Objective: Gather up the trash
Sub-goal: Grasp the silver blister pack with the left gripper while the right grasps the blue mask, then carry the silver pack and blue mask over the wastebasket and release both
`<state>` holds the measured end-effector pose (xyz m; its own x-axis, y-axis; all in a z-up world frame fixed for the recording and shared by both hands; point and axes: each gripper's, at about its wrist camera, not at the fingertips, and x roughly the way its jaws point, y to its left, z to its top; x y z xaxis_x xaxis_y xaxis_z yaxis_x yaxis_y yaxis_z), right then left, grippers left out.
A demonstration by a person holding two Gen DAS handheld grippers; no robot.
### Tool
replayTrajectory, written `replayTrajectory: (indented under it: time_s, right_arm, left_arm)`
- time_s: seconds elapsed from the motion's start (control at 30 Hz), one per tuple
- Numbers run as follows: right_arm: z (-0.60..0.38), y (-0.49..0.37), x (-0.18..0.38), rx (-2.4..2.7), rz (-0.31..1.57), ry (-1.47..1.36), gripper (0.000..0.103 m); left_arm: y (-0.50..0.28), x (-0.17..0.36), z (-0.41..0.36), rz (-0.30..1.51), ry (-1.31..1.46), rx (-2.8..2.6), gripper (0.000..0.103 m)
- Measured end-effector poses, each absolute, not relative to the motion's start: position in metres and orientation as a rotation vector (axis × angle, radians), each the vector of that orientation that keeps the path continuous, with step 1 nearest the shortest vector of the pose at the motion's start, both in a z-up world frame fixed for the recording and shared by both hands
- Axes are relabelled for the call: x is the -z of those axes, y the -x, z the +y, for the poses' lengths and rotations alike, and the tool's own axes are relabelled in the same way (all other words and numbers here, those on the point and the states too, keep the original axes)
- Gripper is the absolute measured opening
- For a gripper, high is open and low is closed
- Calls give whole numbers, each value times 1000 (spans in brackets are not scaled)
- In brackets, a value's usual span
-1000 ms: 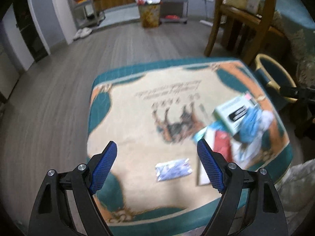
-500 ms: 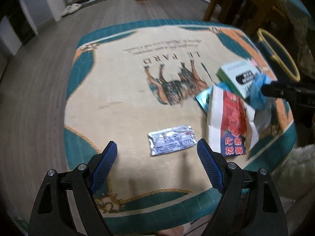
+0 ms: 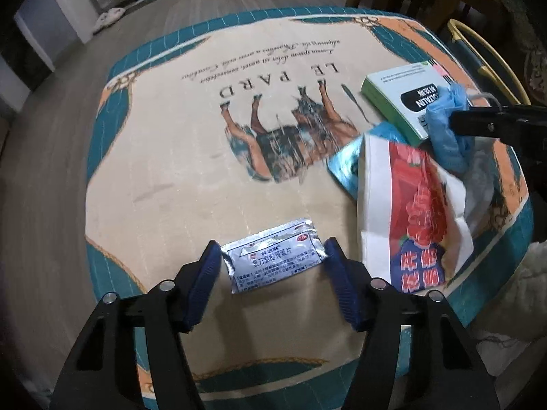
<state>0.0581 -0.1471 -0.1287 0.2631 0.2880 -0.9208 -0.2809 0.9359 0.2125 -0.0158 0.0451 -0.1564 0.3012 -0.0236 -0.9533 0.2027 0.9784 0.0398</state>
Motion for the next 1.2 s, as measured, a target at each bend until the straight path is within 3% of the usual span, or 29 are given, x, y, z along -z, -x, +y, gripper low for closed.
replayTrajectory:
  time_s: [0.7, 0.9, 1.2]
  right_arm:
    - [-216, -71, 24, -398, 1000, -184, 11]
    - [-244, -72, -18, -384, 909, -125, 11]
    - [-318, -83, -33, -264, 868, -109, 11]
  left_arm:
    - [-13, 84, 24, 1027, -159, 134, 63]
    - [-25, 66, -16, 969, -204, 198, 63]
    - [-43, 50, -93, 912, -236, 330, 63]
